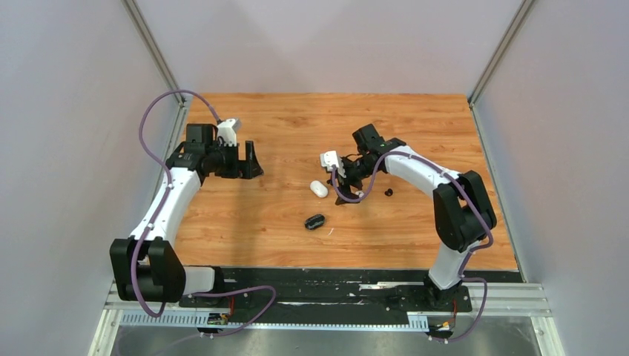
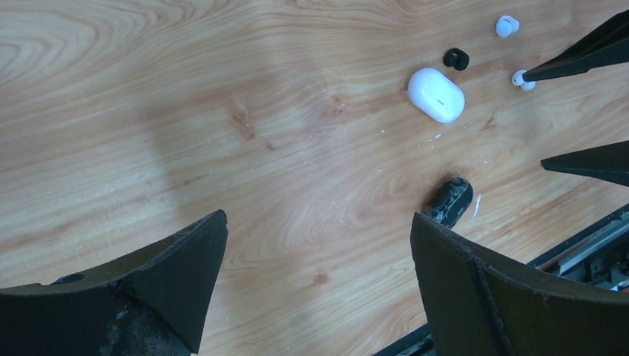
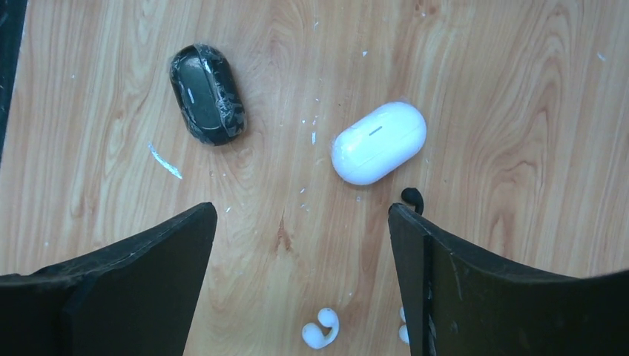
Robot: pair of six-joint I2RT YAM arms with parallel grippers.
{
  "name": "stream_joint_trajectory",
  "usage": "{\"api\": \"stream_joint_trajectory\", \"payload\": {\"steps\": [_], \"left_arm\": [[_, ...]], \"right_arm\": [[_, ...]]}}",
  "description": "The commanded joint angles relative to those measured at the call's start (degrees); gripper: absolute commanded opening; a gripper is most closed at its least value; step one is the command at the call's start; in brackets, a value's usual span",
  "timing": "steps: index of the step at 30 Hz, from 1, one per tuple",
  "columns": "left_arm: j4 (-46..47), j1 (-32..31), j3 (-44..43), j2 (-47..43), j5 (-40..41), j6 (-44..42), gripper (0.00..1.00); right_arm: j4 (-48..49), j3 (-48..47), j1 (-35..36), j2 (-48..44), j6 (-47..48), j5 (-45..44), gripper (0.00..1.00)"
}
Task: Insert the wireless bluetooth earbuds into the charging case
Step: Pick up the charging case at the center of the board.
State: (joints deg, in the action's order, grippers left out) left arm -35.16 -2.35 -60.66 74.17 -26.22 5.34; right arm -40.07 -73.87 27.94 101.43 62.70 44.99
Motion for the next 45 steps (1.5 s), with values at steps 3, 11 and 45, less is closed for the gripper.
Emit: {"api": "stream_joint_trajectory", "payload": {"steps": [3, 11, 45], "left_arm": [[1.5, 0.9, 1.1, -1.3, -1.2, 1.9, 1.00], [3.0, 0.9, 3.1, -0.8, -0.9, 4.6, 0.99], [19.2, 1.9, 4.7, 1.9, -18.6, 17.7, 0.96]], "right_arm": [[0.3, -0.5, 3.1, 2.4, 10.0, 1.6, 0.82], [3.1, 2.1, 8.5, 4.2, 7.8, 1.9, 0.72], [11.6, -1.4, 10.1, -3.4, -6.7, -11.6, 0.15]]}}
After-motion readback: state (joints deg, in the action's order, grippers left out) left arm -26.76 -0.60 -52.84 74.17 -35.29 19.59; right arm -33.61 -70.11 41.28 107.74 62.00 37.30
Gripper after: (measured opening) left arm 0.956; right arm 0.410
